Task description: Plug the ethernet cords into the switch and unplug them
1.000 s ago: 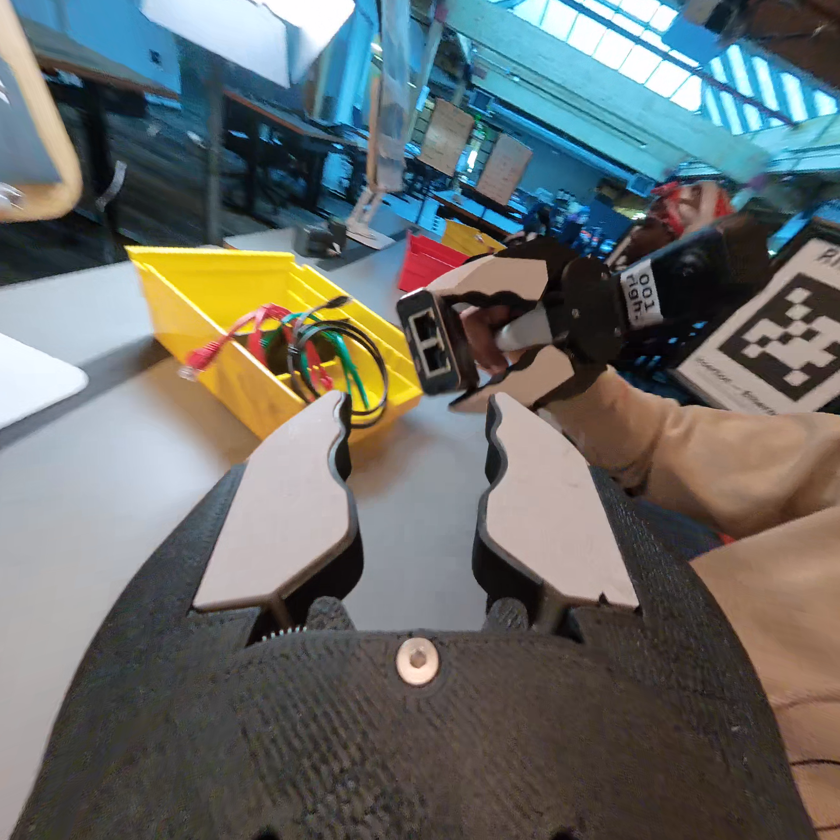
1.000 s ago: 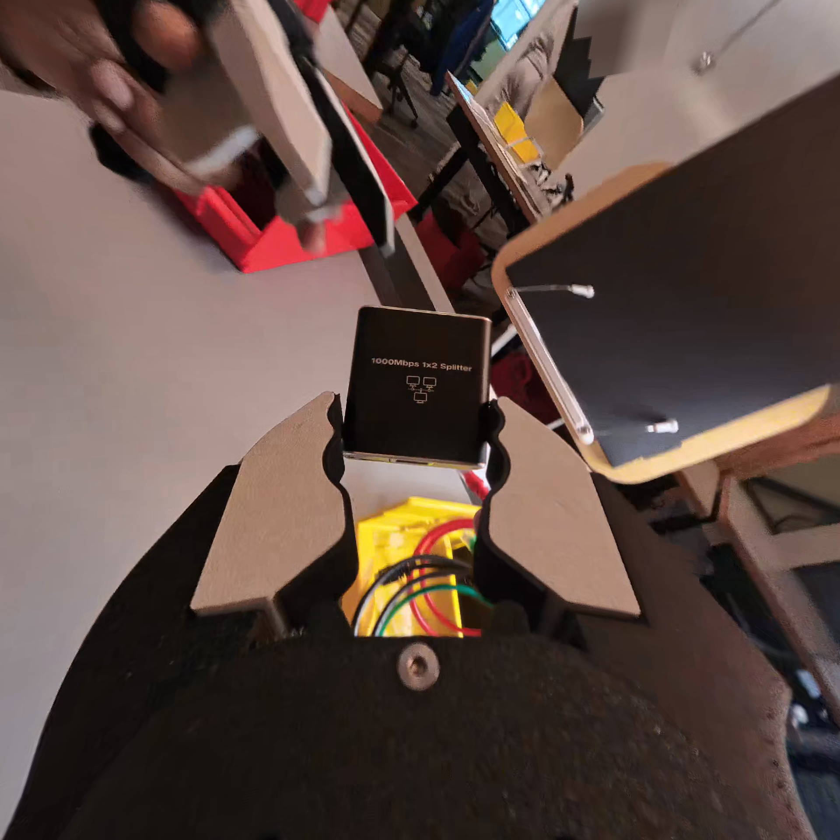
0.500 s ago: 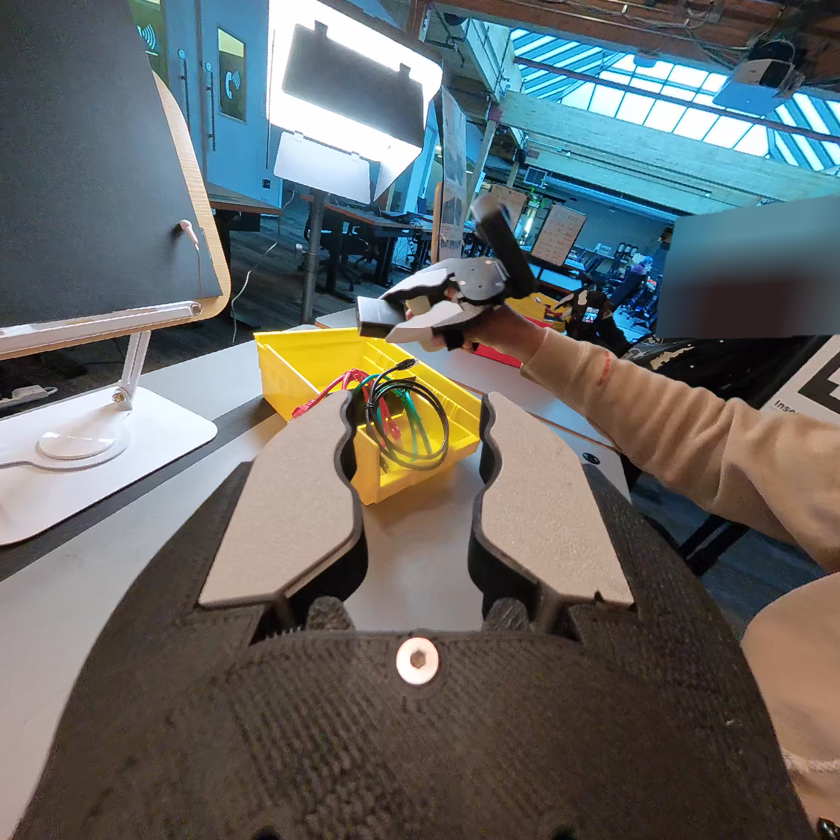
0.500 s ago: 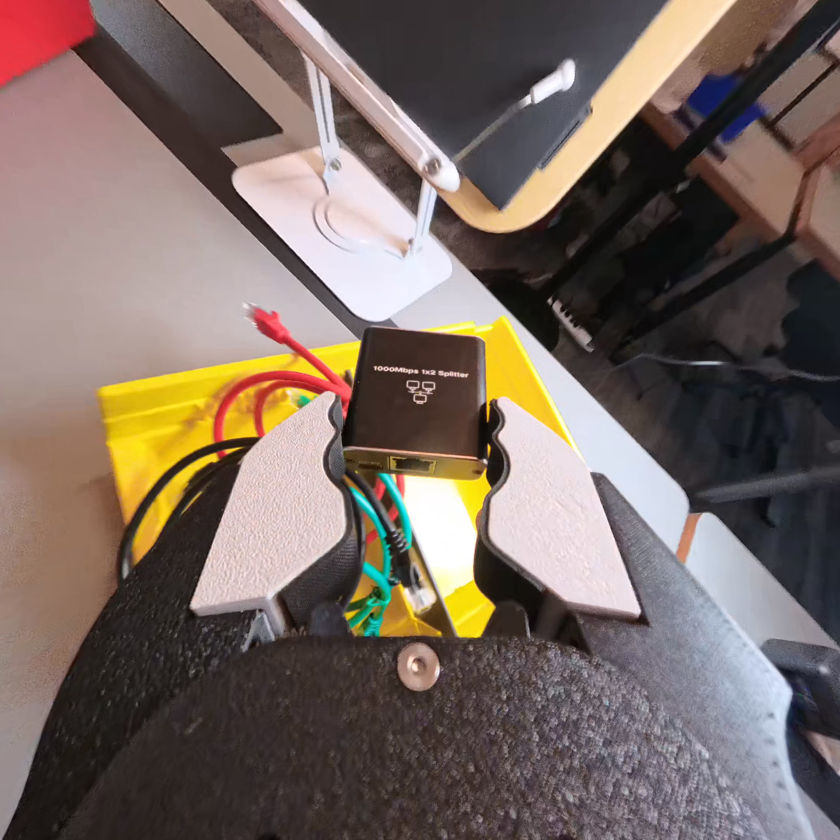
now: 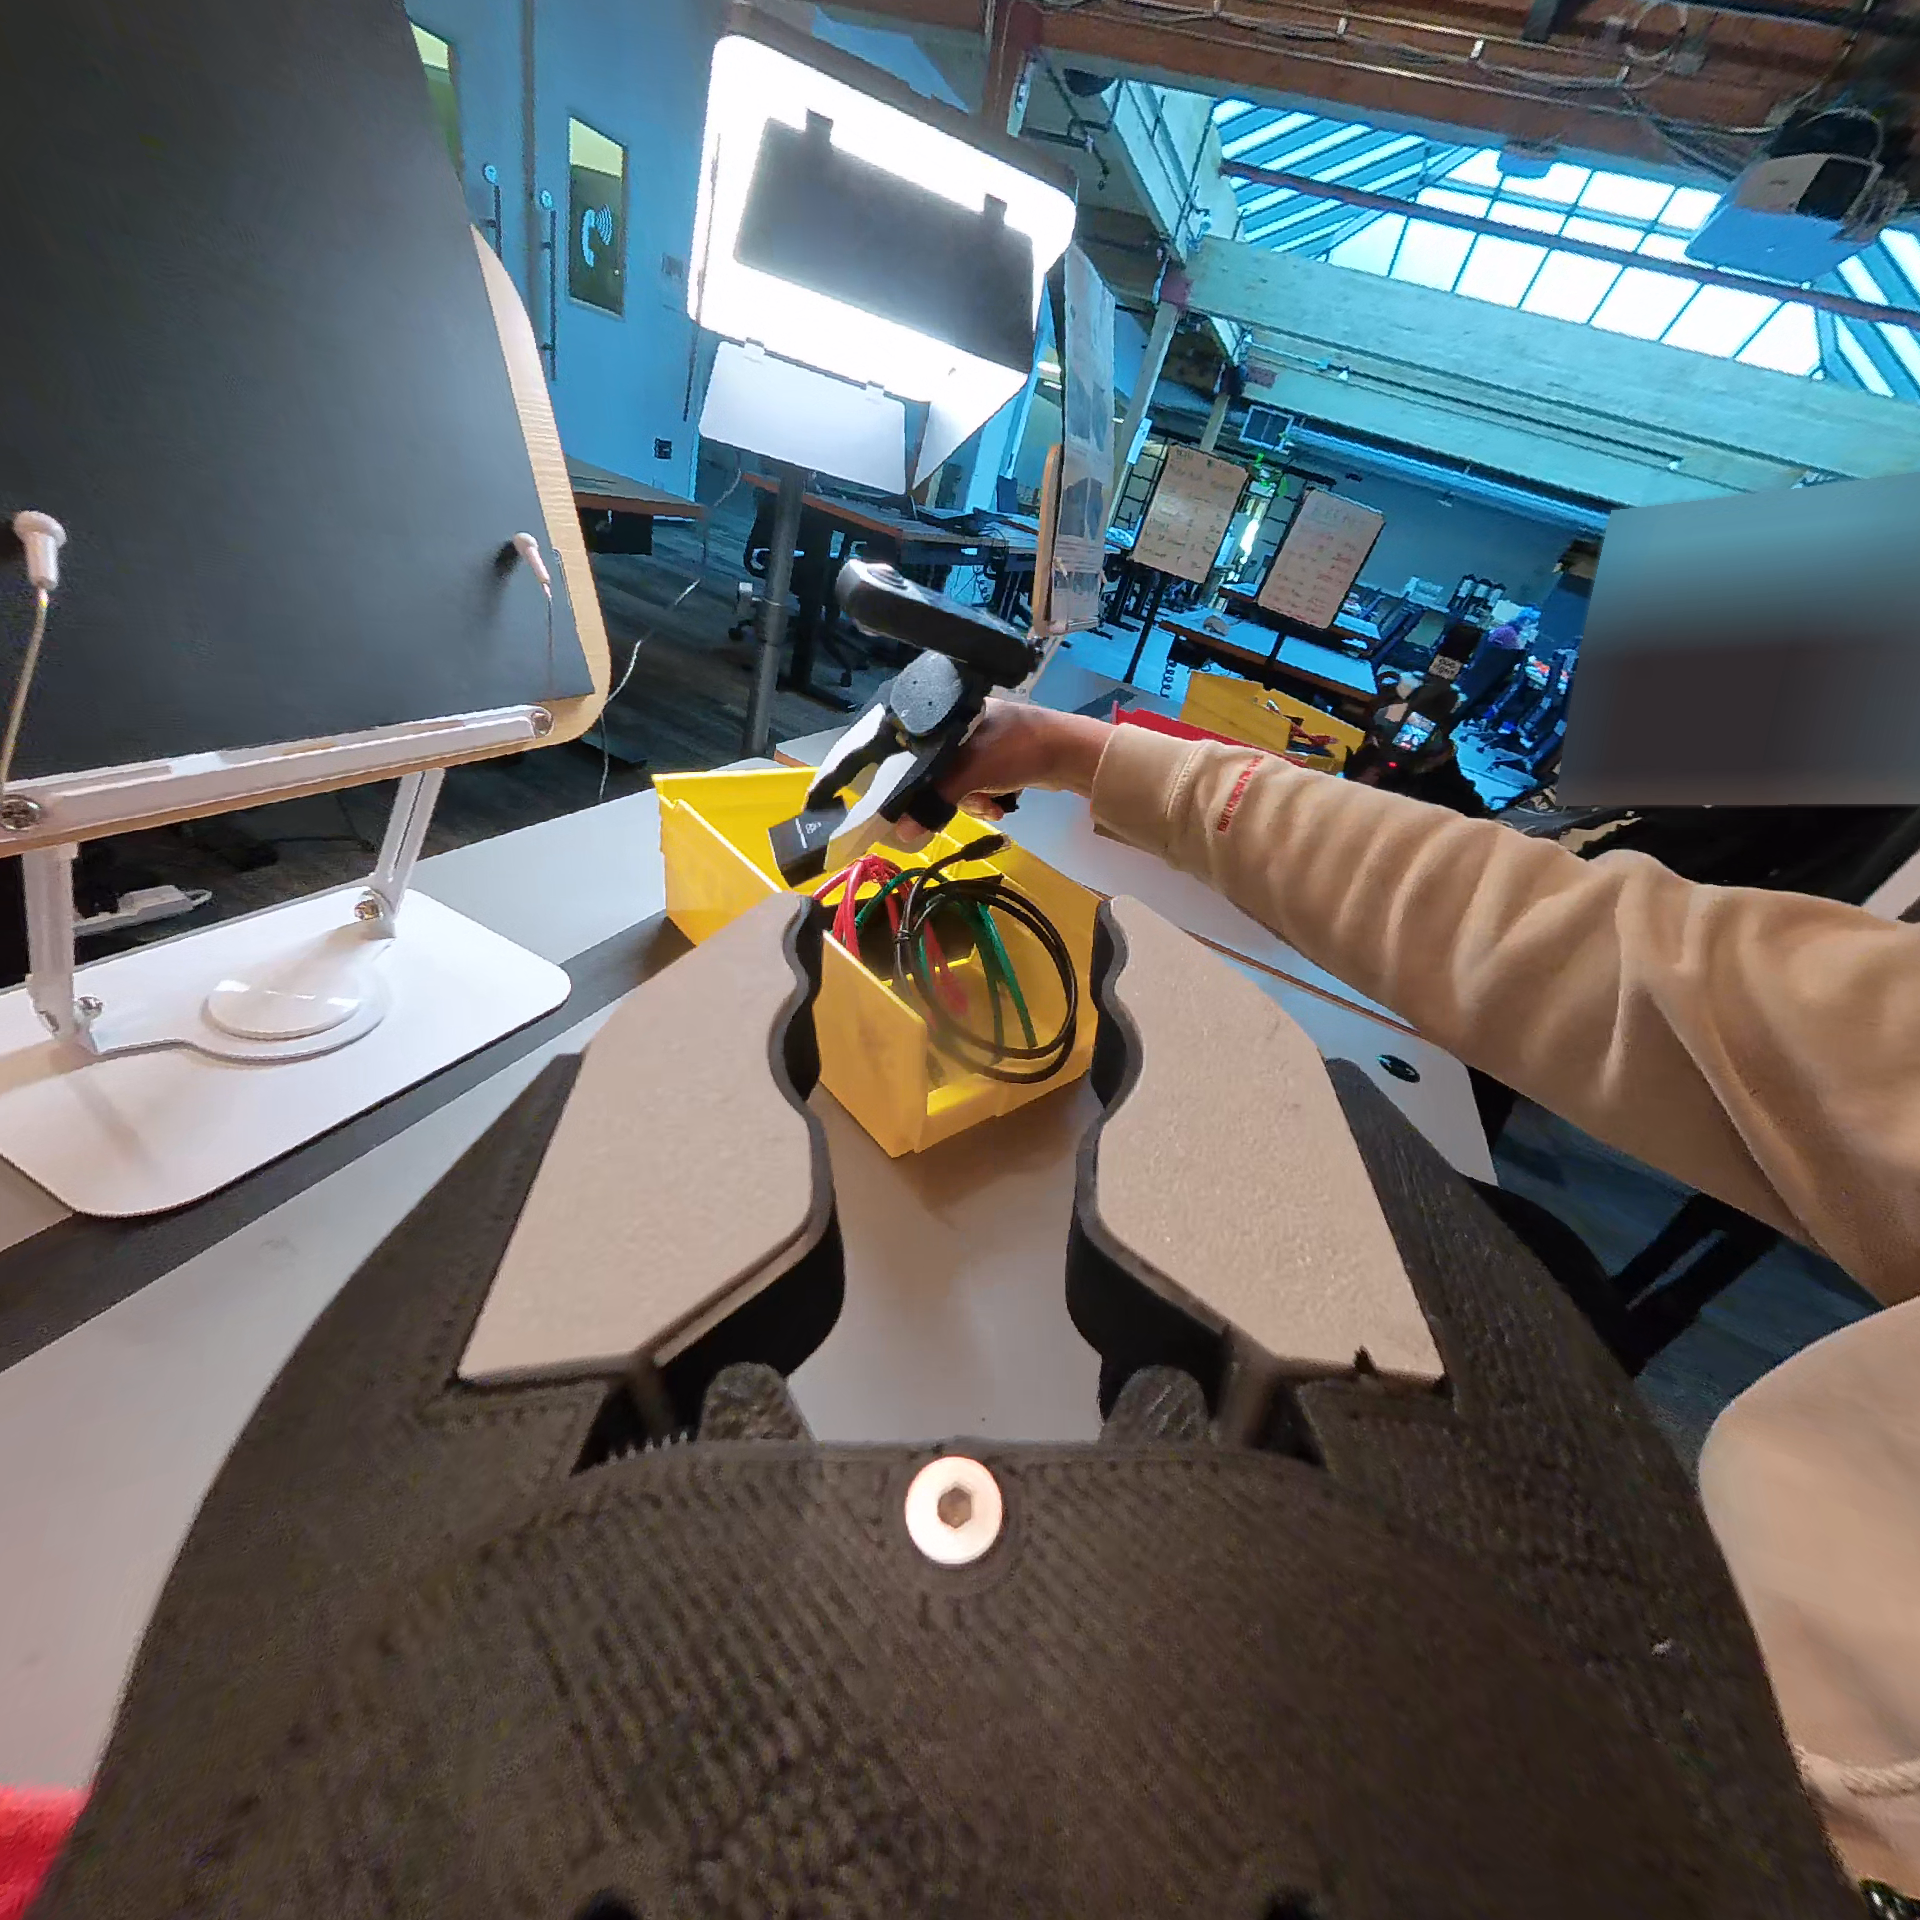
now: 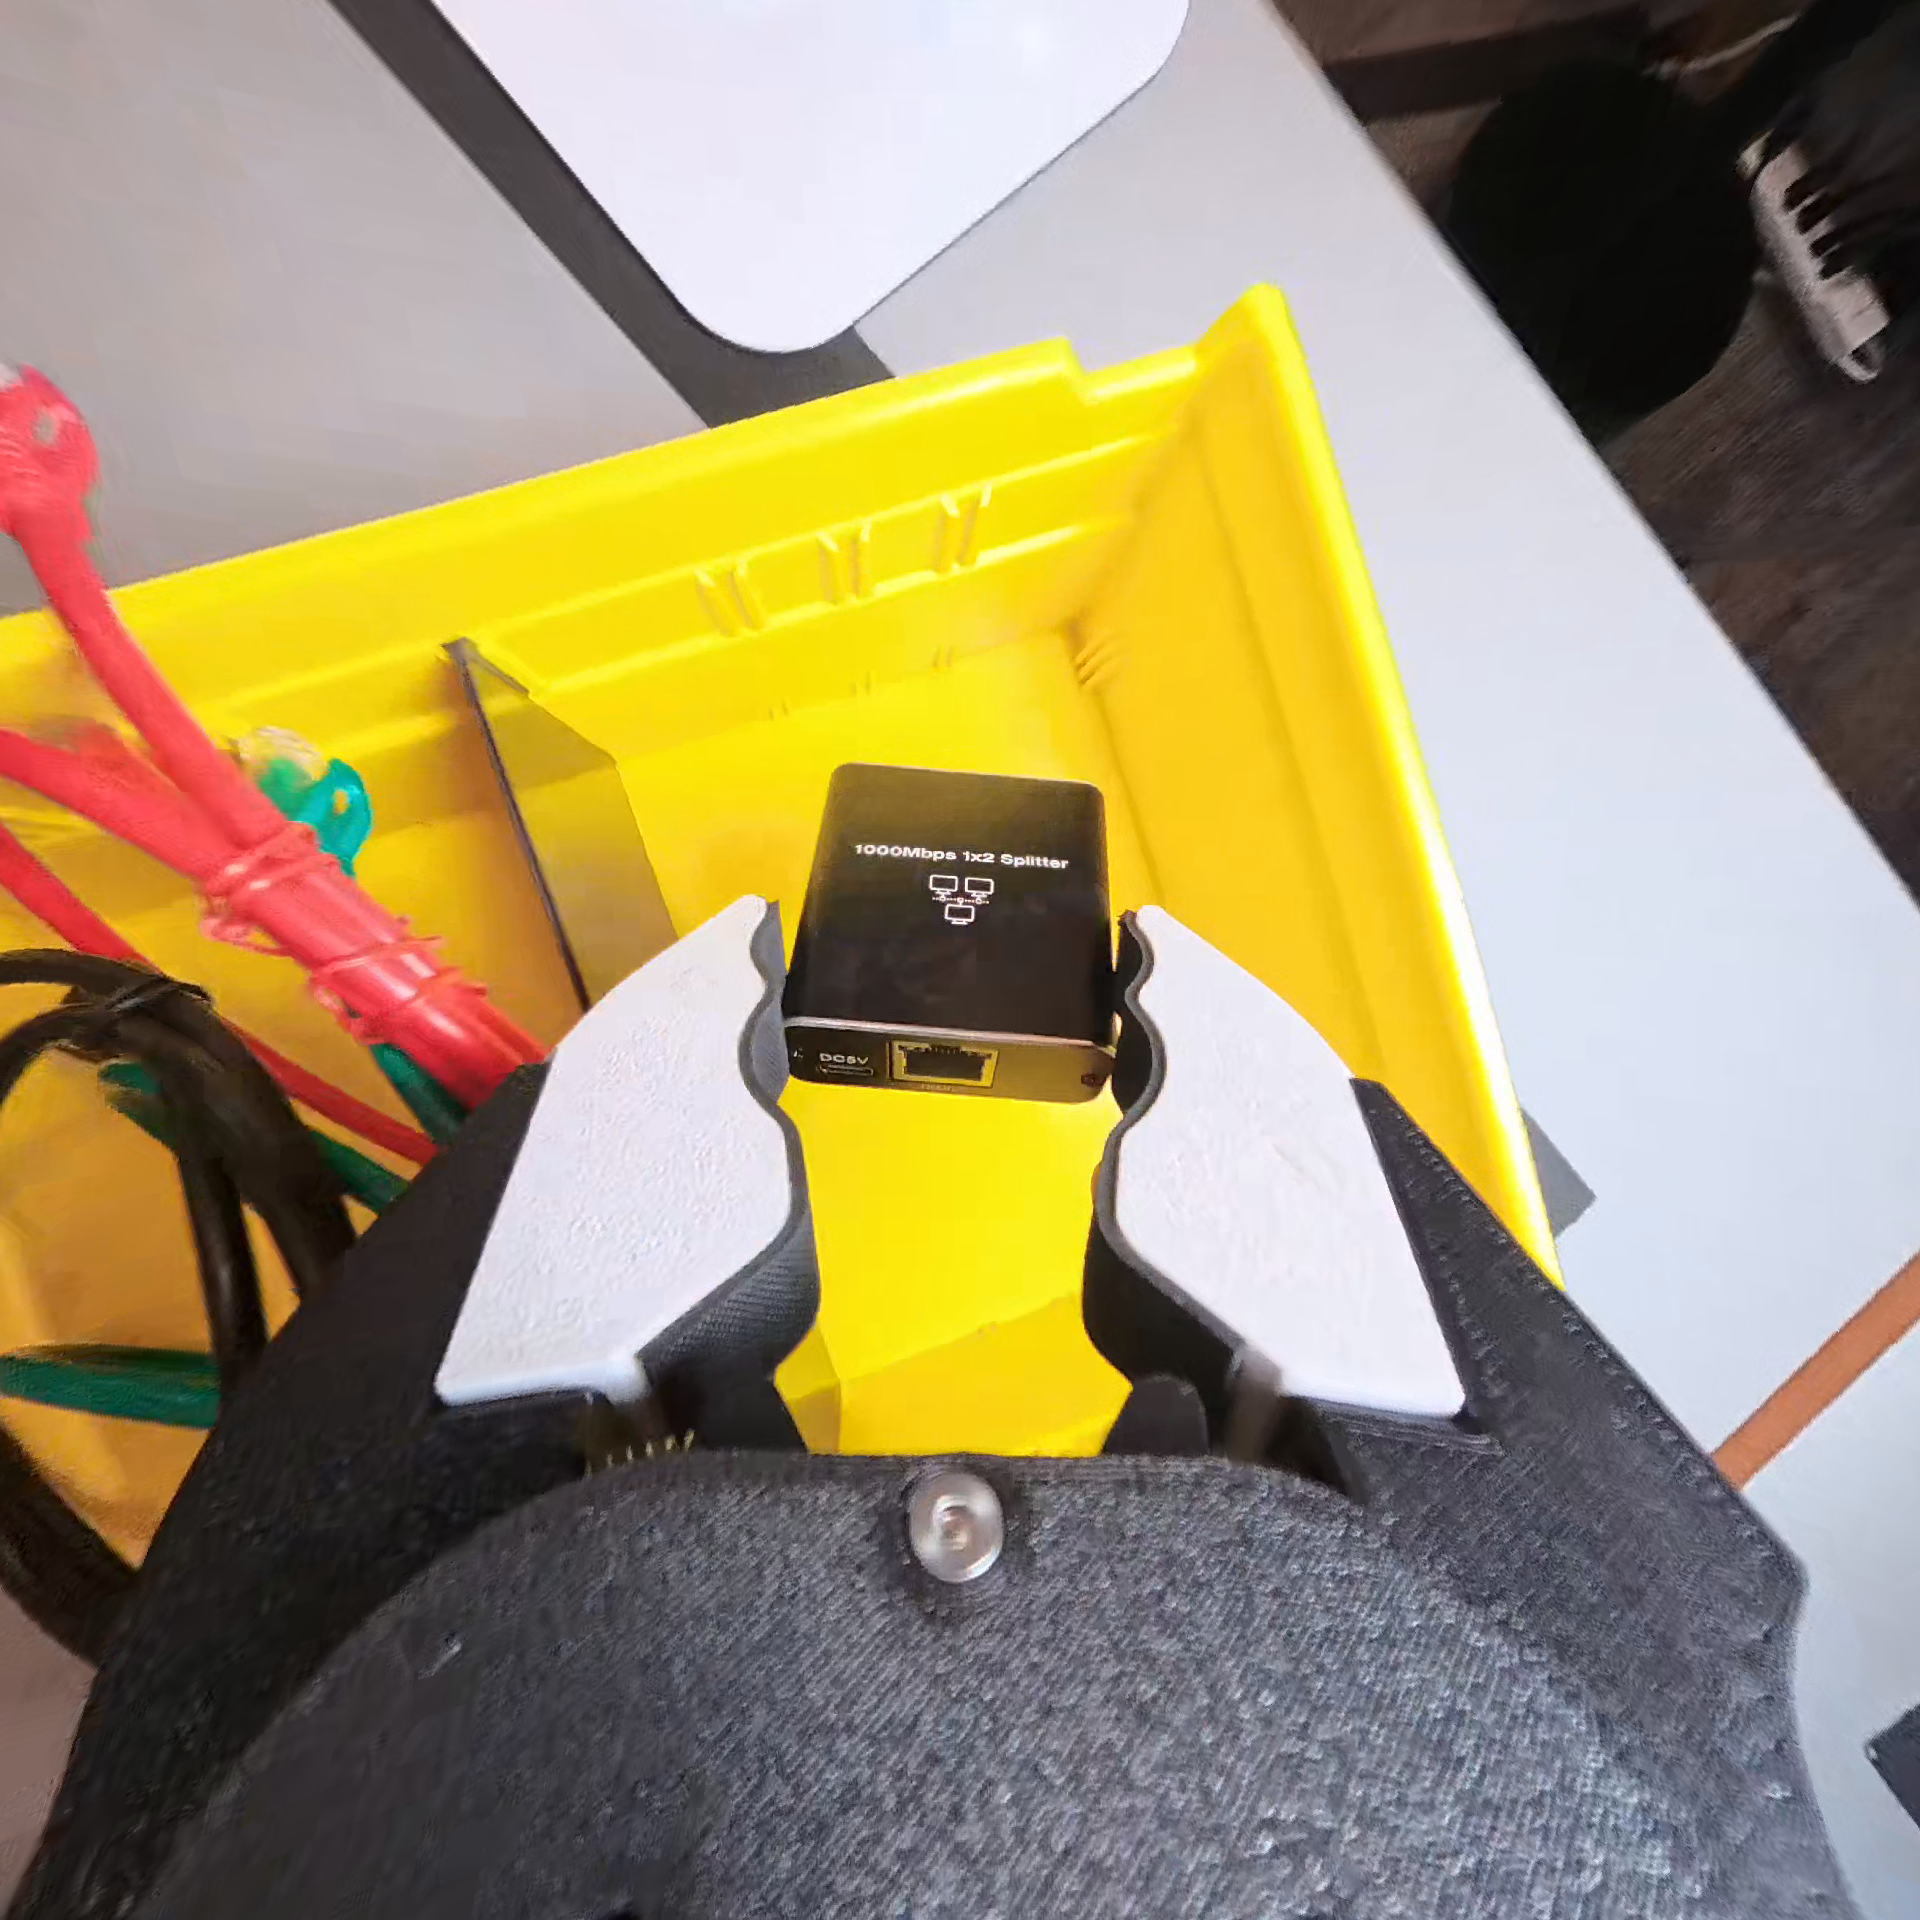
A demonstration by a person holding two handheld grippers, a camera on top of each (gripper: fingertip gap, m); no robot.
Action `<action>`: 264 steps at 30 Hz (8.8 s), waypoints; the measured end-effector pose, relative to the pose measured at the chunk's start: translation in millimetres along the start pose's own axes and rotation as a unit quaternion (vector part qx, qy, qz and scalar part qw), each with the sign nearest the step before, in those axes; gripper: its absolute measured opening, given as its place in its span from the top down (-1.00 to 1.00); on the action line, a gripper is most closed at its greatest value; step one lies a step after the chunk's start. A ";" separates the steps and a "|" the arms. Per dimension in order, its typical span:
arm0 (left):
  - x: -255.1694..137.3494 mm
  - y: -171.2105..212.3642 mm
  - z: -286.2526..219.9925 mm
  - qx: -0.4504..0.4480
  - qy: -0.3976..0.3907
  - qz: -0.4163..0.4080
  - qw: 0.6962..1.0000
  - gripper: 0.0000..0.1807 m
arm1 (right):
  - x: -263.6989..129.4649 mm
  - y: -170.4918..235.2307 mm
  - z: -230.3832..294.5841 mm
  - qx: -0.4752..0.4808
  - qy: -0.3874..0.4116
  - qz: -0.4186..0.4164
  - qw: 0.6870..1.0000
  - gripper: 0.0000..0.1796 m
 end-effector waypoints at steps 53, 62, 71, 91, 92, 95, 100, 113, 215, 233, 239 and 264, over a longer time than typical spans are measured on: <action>-16.7 13.8 -36.1 0.081 -0.089 0.072 0.990 0.47 | -83.7 121.2 202.0 -0.078 0.130 -0.153 0.977 0.41; -75.8 61.7 -34.2 0.031 -0.135 0.091 0.986 0.48 | -68.9 94.1 200.2 -0.139 0.165 0.024 0.976 0.64; -103.2 85.8 -27.7 0.011 -0.159 0.097 0.982 0.49 | -76.5 63.4 178.5 -0.198 0.159 0.052 0.966 0.80; -134.4 98.1 11.2 0.187 -0.352 0.325 0.858 0.43 | -88.5 82.4 201.4 -0.150 0.138 -0.072 0.976 0.43; -136.2 99.6 15.9 0.188 -0.352 0.350 0.847 0.42 | -81.9 85.3 206.5 -0.165 0.136 -0.058 0.975 0.43; -138.7 106.6 30.2 0.183 -0.339 0.425 0.819 0.39 | -60.6 89.9 211.8 -0.206 0.142 -0.013 0.968 0.41; -136.1 122.0 52.2 0.166 -0.293 0.519 0.785 0.36 | -36.5 80.3 208.2 -0.231 0.121 0.029 0.965 0.45; -102.1 143.6 77.6 0.212 -0.233 0.590 0.743 0.67 | -18.1 64.3 198.3 -0.286 0.106 0.041 0.951 0.66; -66.9 27.4 -110.9 0.135 -0.392 -0.013 0.910 0.77 | -178.8 -26.7 337.9 0.125 0.148 -0.469 0.862 0.84; -227.0 60.0 -127.7 0.099 -0.529 0.040 0.842 0.78 | -93.3 -109.2 458.4 0.078 -0.027 -0.465 0.882 0.79; -245.4 83.5 -109.9 0.047 -0.536 0.053 0.841 0.80 | -56.2 -103.8 474.4 0.077 -0.064 -0.424 0.900 0.77; -179.9 136.8 -13.5 -0.003 -0.455 0.175 0.873 0.82 | -14.1 -54.6 419.6 0.089 0.005 -0.318 0.944 0.73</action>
Point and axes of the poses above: each gripper's, where its closed fingertips meet, x out along the fingers, y out of its underside, z = x × y across the jaws, the point moved 10 cm from there along -x, back along the fingers, and after that the axes turned 9 degrees about y, right-handed, at the moved point
